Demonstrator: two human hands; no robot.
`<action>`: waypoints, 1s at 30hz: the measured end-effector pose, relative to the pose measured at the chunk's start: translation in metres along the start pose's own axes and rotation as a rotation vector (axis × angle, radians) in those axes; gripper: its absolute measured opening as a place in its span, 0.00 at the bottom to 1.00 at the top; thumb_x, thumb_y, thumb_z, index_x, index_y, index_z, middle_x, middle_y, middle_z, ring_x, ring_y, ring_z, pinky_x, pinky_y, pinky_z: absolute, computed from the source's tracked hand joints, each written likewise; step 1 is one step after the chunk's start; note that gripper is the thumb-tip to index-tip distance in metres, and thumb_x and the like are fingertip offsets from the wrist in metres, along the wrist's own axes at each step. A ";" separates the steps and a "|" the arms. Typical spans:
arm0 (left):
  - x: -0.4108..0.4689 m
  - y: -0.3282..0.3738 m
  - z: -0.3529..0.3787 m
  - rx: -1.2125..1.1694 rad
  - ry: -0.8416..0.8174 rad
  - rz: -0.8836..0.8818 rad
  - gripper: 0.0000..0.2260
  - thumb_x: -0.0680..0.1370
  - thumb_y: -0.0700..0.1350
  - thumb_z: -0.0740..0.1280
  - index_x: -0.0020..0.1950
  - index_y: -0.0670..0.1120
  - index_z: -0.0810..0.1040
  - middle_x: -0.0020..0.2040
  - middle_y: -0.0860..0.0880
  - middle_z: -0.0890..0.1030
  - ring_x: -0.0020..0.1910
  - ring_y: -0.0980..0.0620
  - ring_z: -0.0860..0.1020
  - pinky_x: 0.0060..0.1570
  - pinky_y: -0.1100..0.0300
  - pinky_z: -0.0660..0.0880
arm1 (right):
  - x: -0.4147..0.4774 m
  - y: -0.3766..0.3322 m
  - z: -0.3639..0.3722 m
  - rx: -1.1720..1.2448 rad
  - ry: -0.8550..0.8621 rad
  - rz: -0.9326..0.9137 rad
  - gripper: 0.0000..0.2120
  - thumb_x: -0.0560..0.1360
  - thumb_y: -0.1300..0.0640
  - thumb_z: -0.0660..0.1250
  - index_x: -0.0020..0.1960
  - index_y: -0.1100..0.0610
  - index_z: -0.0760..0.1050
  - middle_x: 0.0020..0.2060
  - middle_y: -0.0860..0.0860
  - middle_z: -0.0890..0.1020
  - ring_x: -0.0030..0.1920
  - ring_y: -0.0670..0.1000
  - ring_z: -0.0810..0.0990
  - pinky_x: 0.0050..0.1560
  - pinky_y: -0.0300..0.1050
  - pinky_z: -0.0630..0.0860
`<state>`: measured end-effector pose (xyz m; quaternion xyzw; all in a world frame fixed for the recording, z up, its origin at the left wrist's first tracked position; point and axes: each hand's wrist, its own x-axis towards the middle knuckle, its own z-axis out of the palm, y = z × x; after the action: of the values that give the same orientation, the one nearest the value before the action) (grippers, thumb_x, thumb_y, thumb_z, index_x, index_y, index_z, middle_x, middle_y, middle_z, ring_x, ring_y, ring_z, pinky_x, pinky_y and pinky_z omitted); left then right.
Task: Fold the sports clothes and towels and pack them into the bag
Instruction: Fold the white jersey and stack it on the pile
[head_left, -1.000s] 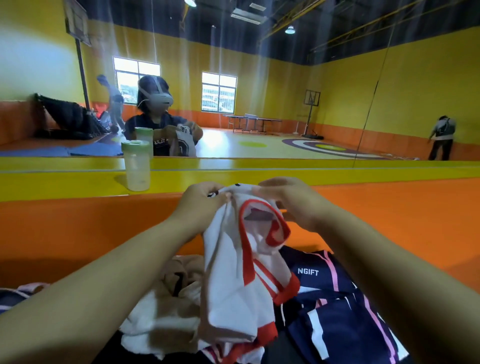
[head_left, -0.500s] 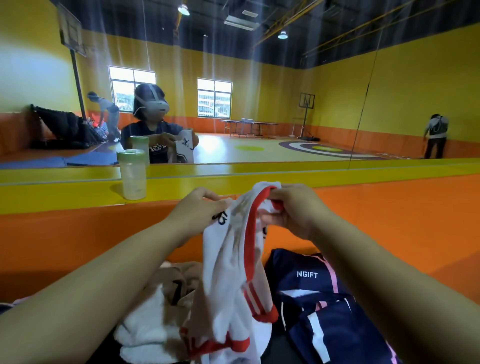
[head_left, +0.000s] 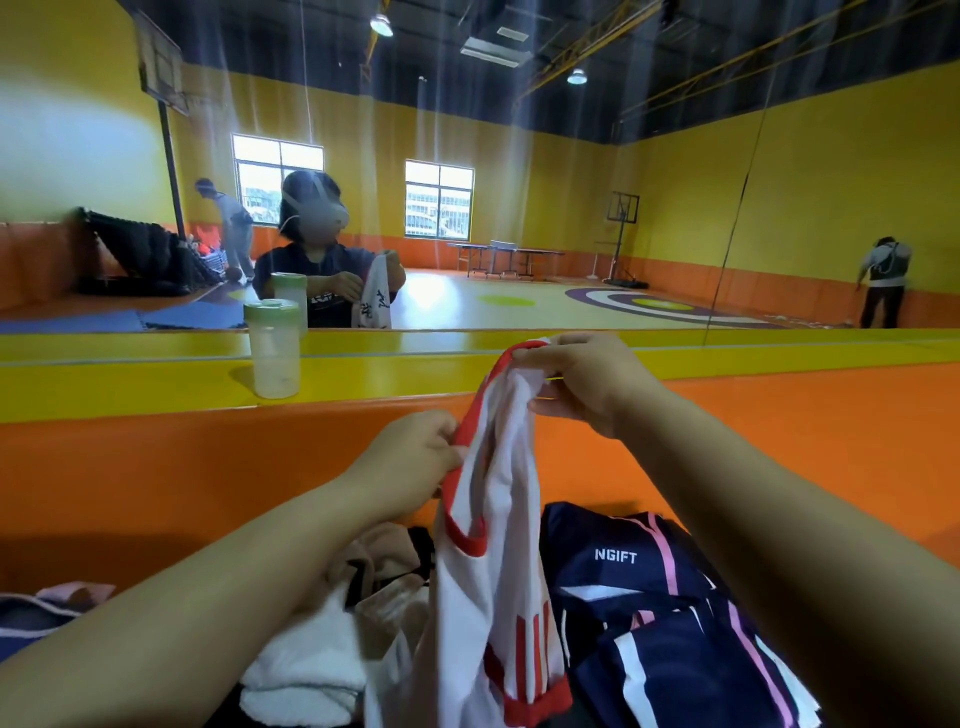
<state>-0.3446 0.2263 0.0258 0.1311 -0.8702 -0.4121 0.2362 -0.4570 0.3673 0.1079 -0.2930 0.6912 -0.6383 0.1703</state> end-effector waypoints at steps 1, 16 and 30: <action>0.003 -0.002 -0.004 0.024 0.061 -0.024 0.04 0.77 0.40 0.65 0.44 0.40 0.73 0.31 0.48 0.74 0.32 0.48 0.72 0.35 0.54 0.69 | 0.002 0.001 -0.008 -0.045 0.018 -0.015 0.11 0.72 0.60 0.72 0.35 0.57 0.72 0.34 0.54 0.76 0.30 0.50 0.76 0.31 0.41 0.78; 0.015 0.005 -0.084 0.331 -0.069 0.148 0.34 0.49 0.74 0.71 0.49 0.58 0.75 0.49 0.59 0.80 0.49 0.63 0.76 0.49 0.64 0.72 | 0.002 0.015 -0.065 -0.415 -0.057 -0.386 0.17 0.73 0.46 0.67 0.39 0.61 0.73 0.32 0.52 0.72 0.31 0.45 0.69 0.33 0.39 0.65; 0.027 0.013 -0.131 -0.060 0.095 0.069 0.07 0.79 0.43 0.64 0.45 0.42 0.79 0.37 0.48 0.82 0.38 0.51 0.78 0.34 0.63 0.78 | 0.016 -0.025 -0.099 -0.436 0.048 -0.552 0.12 0.72 0.49 0.69 0.32 0.50 0.78 0.27 0.45 0.72 0.30 0.46 0.68 0.34 0.43 0.64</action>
<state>-0.2998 0.1369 0.1157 0.1131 -0.8493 -0.4229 0.2951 -0.5249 0.4341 0.1467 -0.4834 0.7095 -0.5045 -0.0915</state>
